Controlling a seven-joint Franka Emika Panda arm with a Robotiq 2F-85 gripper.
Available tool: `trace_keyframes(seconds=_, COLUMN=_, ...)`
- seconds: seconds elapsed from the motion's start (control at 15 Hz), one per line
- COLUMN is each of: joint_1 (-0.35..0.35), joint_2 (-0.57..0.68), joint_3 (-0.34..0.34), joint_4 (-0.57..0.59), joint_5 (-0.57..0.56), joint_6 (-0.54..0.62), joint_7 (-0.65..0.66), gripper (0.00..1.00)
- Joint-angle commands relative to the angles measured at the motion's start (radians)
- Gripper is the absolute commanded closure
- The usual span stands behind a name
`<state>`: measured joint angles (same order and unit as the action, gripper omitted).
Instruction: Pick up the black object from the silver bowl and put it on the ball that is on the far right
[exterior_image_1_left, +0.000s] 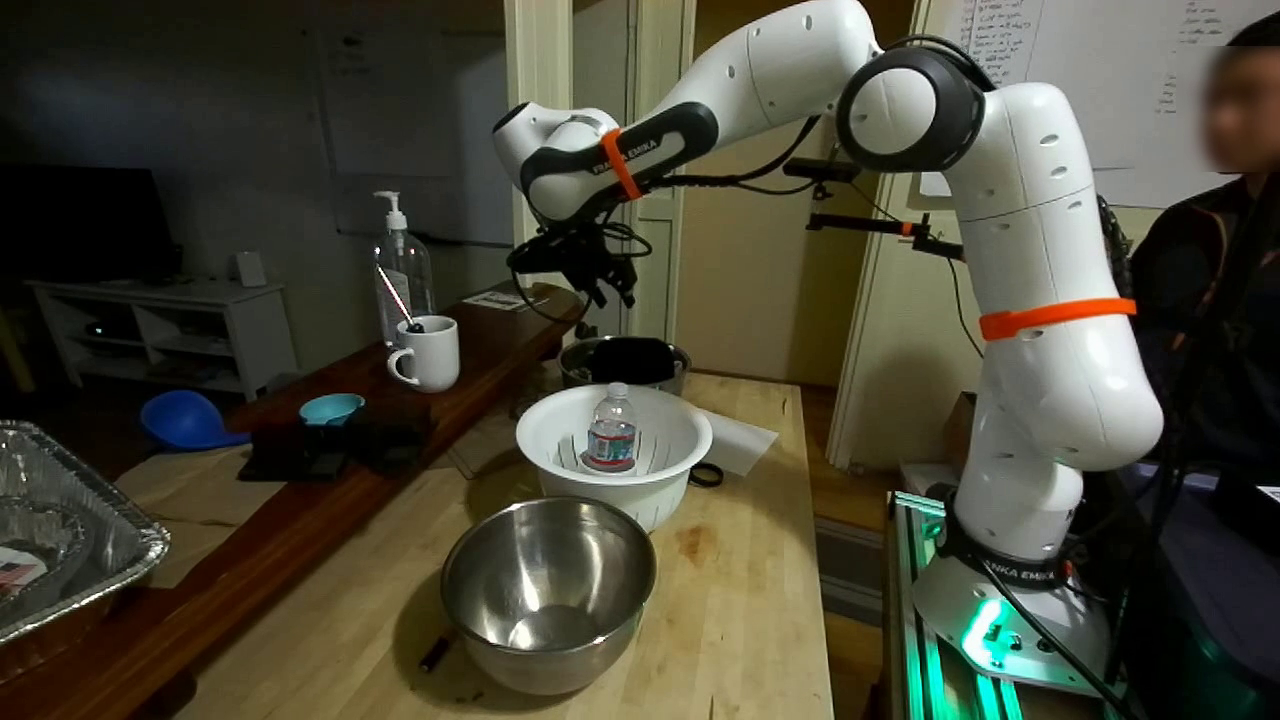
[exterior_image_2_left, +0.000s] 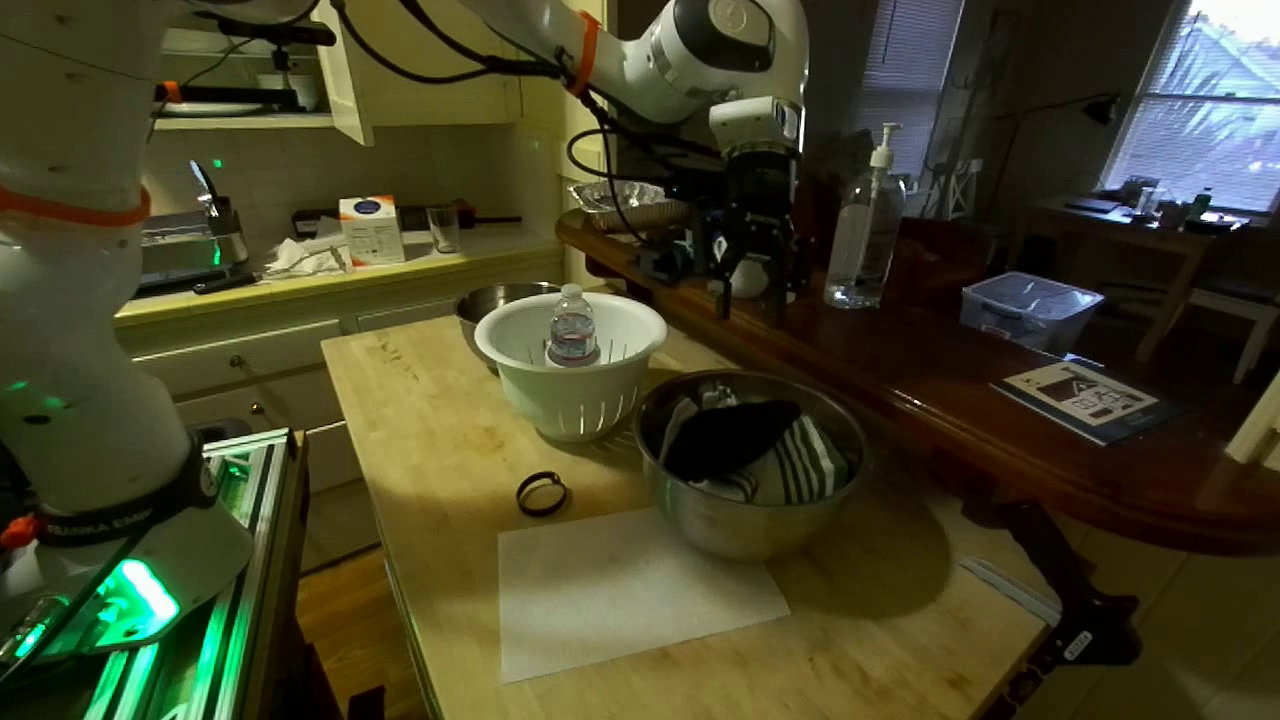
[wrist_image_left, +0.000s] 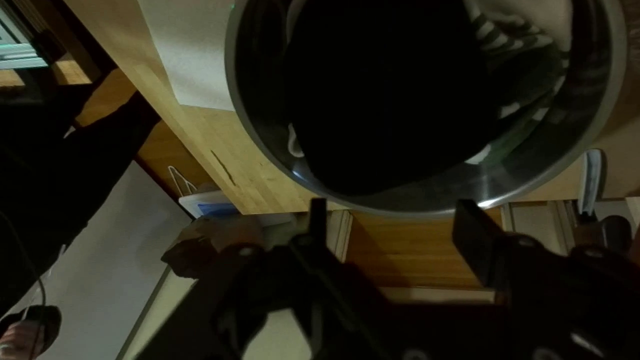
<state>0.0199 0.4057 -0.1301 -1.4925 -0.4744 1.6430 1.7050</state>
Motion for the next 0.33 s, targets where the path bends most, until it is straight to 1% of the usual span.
trace_keyframes(seconds=0.0, joint_1=0.035, joint_2=-0.079, joint_3=-0.018, joint_4=-0.013, joint_5=-0.05, joint_6=-0.112, joint_7=0.036, gripper=0.02)
trace_keyframes(seconds=0.07, joint_1=0.048, joint_2=-0.12, joint_3=-0.024, joint_4=-0.023, joint_5=-0.085, joint_6=-0.146, joint_7=0.08, gripper=0.0)
trace_keyframes(seconds=0.2, joint_1=0.05, joint_2=-0.185, joint_3=-0.02, joint_4=-0.027, joint_5=-0.1, joint_6=-0.227, joint_7=0.157, gripper=0.0)
trace_keyframes(seconds=0.27, joint_1=0.022, joint_2=-0.111, joint_3=0.0, joint_4=0.009, joint_5=-0.077, joint_6=-0.18, joint_7=0.087, gripper=0.0)
